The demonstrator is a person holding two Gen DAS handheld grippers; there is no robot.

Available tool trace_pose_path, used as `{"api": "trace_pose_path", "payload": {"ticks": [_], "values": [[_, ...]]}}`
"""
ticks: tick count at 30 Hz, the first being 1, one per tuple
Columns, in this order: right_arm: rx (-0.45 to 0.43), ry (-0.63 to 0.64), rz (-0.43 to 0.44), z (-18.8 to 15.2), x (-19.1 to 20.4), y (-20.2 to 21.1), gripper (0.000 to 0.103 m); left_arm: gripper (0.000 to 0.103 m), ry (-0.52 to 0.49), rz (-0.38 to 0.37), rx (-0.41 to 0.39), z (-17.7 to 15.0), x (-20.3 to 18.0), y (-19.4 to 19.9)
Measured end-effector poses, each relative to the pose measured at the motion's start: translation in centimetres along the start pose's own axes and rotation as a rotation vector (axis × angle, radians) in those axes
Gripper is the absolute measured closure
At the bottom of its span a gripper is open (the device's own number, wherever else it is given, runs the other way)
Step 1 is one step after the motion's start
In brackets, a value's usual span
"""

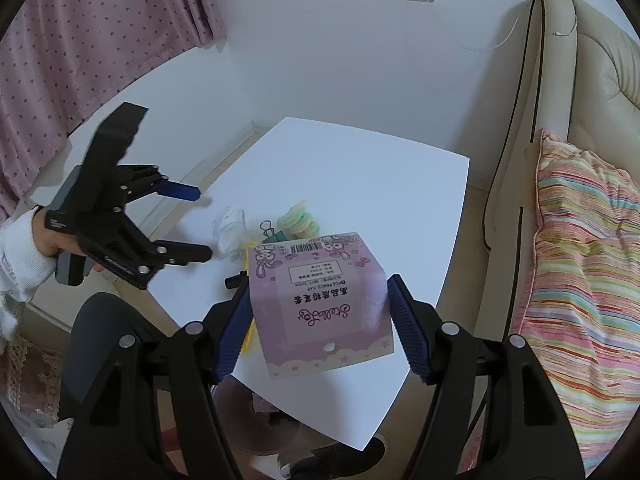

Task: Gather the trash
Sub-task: 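Lift the pink tissue packet off the table with the right gripper, then grasp the white socks with the left gripper while the right gripper holds the pink packet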

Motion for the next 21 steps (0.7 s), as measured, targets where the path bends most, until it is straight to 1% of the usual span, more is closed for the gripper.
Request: {"api": "trace_pose_path", "payload": {"ticks": [2,10,11,14,16,18,21], "values": [[0.008,0.000,-0.005,-0.1,0.0,-0.2,0.037,0.008,-0.011,0.011,0.019,-0.2,0.3,-0.9],[0.033,-0.001,-0.008,-0.6,-0.3,-1.2,0.037,0.009,-0.027,0.002,0.025,-0.4,1.1,-2.3],[0.035,-0.001,-0.008,-0.6,-0.3,-1.3,0.037,0.015,-0.030,0.003,0.025,-0.4,1.1,-2.4],[0.039,-0.001,-0.006,-0.5,-0.2,-1.6,0.037,0.025,-0.034,-0.002,0.030,-0.5,1.1,-2.6],[0.043,0.000,-0.004,-0.5,-0.1,-1.8,0.037,0.029,-0.039,-0.001,0.029,-0.3,1.0,-2.8],[0.044,-0.001,0.000,-0.5,-0.2,-2.0,0.037,0.030,-0.037,-0.005,0.020,-0.2,1.0,-2.8],[0.046,-0.002,0.004,-0.6,-0.1,-2.4,0.037,0.038,-0.036,-0.009,0.015,-0.1,0.8,-3.0]]}}
Point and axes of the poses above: each gripper's, at about its wrist camera, not at the fingertips, and y roughly against the way its jaws point, x to its left, z to its top, the point moved 10 cm from there along -y, roughly the way its jaws point, and after that the axes turned 6 degrees about -y, right-handed, at the moved point
